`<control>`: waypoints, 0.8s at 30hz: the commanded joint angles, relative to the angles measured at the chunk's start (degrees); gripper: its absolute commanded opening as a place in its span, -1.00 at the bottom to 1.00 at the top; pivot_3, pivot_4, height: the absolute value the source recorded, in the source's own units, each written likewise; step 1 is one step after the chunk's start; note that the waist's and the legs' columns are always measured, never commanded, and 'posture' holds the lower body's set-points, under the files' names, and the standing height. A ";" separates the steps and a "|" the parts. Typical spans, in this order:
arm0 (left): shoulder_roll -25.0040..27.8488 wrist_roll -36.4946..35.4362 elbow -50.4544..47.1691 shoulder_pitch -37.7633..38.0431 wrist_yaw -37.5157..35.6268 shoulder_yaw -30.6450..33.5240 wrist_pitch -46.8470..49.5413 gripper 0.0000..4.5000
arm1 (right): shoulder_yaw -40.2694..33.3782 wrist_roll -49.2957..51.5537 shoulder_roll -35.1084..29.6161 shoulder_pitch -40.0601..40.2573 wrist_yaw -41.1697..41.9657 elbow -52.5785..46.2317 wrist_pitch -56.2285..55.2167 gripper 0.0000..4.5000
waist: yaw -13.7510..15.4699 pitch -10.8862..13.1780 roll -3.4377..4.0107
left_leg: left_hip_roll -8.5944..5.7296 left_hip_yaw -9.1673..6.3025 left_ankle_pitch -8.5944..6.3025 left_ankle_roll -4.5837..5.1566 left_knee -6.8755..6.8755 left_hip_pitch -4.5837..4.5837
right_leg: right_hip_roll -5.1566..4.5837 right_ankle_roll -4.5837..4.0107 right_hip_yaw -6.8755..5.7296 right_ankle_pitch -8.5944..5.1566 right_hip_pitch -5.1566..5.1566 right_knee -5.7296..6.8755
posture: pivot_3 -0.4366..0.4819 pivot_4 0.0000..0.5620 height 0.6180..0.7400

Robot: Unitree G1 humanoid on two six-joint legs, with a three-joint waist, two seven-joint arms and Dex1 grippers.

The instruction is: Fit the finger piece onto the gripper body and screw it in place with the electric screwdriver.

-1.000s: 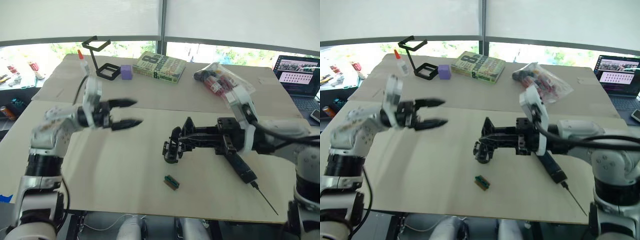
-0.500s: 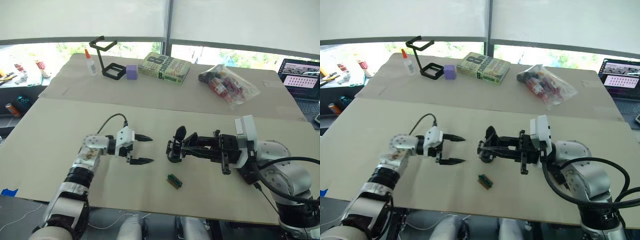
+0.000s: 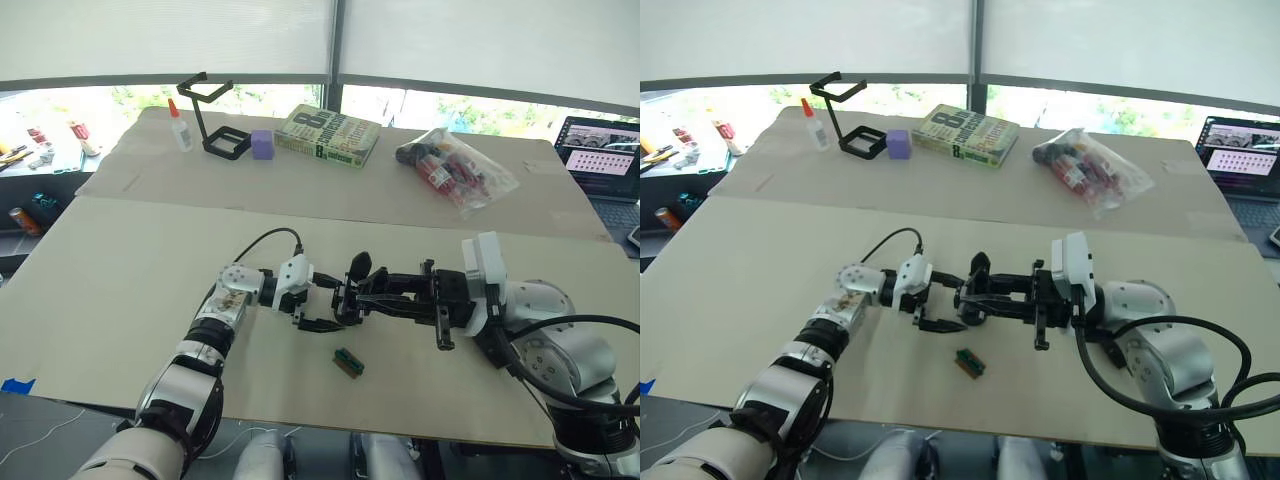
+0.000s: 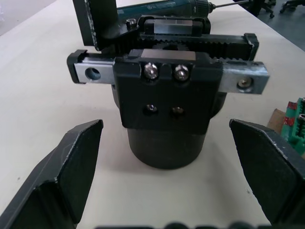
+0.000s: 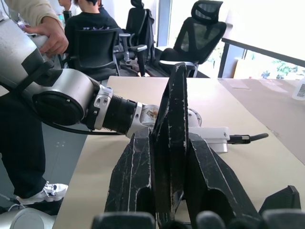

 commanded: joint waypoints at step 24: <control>-1.23 3.02 1.27 -0.60 2.63 0.51 0.29 0.03 | 5.67 -6.84 5.46 -2.26 -0.72 8.39 -8.43 -0.83 | -0.11 0.00 0.00 | 0.00 -0.01 -0.09 0.16 0.04 0.04 | -0.06 0.04 -0.01 0.02 0.10 -0.02 | -0.05 -0.47 1.00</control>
